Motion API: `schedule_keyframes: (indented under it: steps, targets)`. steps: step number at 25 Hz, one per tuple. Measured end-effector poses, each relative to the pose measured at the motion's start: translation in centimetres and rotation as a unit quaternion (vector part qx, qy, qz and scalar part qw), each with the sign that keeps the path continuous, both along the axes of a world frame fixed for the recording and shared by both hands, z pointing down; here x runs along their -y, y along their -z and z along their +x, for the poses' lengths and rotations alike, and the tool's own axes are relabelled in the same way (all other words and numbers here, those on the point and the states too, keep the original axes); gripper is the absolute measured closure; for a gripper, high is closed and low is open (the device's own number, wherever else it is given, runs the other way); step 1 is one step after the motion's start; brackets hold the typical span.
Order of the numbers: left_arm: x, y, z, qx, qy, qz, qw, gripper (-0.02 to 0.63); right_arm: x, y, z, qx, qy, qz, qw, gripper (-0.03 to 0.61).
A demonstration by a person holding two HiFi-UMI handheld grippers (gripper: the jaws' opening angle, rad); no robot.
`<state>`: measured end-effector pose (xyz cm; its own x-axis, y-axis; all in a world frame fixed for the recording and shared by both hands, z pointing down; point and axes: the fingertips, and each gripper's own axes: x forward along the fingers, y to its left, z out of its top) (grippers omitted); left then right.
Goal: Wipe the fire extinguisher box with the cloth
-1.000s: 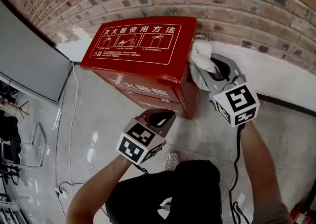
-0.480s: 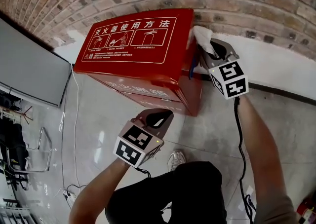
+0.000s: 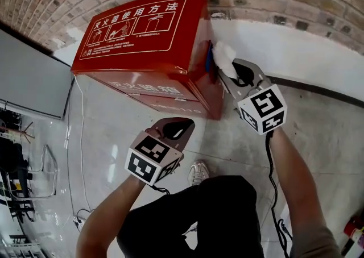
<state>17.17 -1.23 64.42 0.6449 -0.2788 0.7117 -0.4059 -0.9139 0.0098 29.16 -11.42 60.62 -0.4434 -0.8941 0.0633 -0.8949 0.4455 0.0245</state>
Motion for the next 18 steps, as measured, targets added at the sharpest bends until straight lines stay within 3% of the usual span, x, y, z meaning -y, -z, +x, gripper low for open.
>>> schedule_keyframes:
  steps: [10, 18]
  targets:
    - [-1.1, -2.0, 1.7, 0.023, -0.016, -0.018, 0.9994, 0.614, -9.1, -1.2, -5.8, -0.004, 0.082, 0.018, 0.996, 0.465]
    - [-2.2, -5.4, 2.6, 0.054, -0.015, -0.029, 0.9980, 0.614, -9.9, -8.1, -5.6, -0.006, 0.081, -0.037, 0.996, 0.466]
